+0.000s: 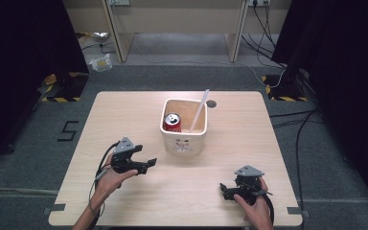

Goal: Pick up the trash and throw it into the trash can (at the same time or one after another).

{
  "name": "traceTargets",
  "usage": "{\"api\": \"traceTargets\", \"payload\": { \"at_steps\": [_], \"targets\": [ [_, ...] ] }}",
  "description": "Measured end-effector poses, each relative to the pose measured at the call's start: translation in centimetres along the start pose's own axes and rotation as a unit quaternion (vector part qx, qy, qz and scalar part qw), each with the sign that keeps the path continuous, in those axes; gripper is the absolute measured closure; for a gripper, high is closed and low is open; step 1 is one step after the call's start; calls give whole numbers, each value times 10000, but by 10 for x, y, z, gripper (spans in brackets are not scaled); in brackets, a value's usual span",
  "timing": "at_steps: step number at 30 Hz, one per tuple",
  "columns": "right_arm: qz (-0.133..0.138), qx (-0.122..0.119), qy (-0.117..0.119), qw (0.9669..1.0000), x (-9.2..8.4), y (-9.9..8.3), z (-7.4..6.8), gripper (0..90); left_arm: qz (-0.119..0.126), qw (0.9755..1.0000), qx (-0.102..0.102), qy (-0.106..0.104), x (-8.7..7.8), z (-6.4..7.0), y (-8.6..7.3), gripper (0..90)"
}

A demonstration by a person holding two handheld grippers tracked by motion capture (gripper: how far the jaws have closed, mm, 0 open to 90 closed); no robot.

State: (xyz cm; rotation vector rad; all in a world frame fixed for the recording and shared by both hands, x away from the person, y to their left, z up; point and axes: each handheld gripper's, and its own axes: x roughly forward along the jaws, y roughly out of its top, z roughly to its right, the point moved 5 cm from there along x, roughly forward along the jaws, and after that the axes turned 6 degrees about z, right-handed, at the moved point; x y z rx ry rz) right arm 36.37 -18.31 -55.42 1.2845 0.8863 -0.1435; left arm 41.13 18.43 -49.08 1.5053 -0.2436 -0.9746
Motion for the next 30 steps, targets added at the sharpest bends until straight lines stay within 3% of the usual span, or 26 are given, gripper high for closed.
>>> {"api": "traceTargets", "payload": {
  "at_steps": [30],
  "targets": [
    [-6,19,-5,10000,0,0,0,3,-603,9979,212,116,0,6,-47,159]
  ]
}}
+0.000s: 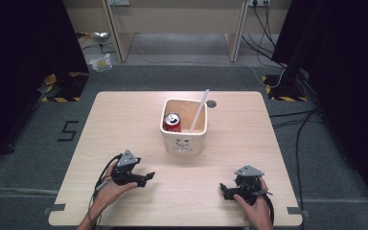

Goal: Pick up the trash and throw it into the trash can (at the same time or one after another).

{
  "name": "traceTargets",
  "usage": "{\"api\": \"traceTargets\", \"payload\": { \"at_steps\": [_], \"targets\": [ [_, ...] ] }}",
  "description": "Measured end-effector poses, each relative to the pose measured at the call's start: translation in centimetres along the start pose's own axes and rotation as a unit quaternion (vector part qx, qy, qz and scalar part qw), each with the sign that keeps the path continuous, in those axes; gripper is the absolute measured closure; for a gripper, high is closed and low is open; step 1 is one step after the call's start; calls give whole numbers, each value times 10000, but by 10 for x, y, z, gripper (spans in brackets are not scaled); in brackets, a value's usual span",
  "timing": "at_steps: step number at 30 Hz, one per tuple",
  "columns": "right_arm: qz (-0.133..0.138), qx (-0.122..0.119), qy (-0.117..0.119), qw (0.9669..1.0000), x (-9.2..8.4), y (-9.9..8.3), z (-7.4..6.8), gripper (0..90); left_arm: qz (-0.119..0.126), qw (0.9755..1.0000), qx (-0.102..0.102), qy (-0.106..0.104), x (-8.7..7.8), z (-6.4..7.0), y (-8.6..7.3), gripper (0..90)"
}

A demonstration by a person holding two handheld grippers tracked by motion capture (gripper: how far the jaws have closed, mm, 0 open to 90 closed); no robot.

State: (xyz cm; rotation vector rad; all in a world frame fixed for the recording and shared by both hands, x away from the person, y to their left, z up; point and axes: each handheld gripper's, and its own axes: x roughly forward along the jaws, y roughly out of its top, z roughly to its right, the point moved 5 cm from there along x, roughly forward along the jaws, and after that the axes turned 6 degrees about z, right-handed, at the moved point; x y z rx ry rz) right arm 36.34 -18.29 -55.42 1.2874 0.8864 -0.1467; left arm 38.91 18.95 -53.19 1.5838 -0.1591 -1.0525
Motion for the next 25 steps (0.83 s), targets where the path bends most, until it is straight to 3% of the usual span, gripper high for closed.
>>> {"api": "traceTargets", "payload": {
  "at_steps": [16,25],
  "targets": [
    [4,-17,2,10000,0,0,0,4,-447,9987,231,109,7,1,-23,161],
    [3,-13,1,10000,0,0,0,3,-316,9992,198,165,6,1,-25,151]
  ]
}}
